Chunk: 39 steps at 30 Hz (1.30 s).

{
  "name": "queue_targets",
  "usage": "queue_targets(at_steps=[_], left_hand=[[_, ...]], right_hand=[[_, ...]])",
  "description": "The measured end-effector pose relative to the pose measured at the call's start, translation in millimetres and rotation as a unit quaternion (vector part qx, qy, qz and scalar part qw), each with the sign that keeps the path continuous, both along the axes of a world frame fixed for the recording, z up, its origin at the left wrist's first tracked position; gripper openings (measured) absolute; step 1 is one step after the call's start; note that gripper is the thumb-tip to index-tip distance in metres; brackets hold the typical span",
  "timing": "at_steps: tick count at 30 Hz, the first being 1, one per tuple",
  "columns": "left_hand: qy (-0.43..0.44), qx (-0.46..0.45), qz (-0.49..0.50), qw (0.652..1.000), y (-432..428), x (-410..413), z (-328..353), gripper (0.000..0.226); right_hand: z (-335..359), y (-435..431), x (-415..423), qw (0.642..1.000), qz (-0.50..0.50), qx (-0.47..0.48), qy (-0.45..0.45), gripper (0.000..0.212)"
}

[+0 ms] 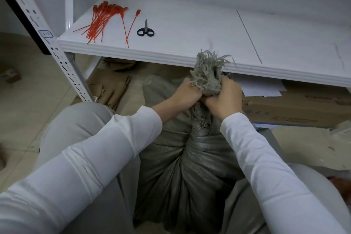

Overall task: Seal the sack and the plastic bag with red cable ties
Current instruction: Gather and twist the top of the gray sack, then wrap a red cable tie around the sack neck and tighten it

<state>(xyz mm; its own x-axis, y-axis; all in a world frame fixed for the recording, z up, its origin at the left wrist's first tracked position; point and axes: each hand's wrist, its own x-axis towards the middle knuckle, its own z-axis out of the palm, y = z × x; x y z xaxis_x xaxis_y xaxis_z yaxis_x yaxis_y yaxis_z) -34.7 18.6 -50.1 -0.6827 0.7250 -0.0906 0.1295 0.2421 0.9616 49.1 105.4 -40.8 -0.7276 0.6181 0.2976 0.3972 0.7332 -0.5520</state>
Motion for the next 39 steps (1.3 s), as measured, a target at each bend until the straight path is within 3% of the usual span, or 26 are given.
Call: queue_targets(at_steps=[3, 6, 9, 18, 26, 32, 39], left_hand=[[0.160, 0.024, 0.067, 0.985, -9, -15, 2, 0.035], [0.329, -0.003, 0.066, 0.942, -21, -27, 12, 0.049], [0.402, -0.080, 0.058, 0.910, -30, -43, 13, 0.042], [0.378, -0.237, 0.189, 0.875, -32, -138, 26, 0.034], [0.423, -0.327, 0.260, 0.804, -33, -200, 12, 0.030], [0.377, -0.353, 0.293, 0.804, -41, -229, 7, 0.029], [0.319, -0.354, 0.274, 0.836, -36, -231, 8, 0.025]], right_hand=[[0, -1, -5, 0.999, -0.019, 0.034, -0.032, 0.021], [0, 1, -15, 0.997, -0.026, 0.041, -0.063, 0.028], [6, 6, -33, 0.994, -0.014, 0.035, -0.106, 0.044], [14, 11, -69, 0.988, 0.029, 0.011, -0.150, 0.048], [-1, 13, -83, 0.987, 0.004, 0.035, -0.157, 0.034], [-3, 12, -82, 0.988, 0.003, 0.035, -0.153, 0.033], [-5, 13, -84, 0.988, 0.005, 0.012, -0.151, 0.037]])
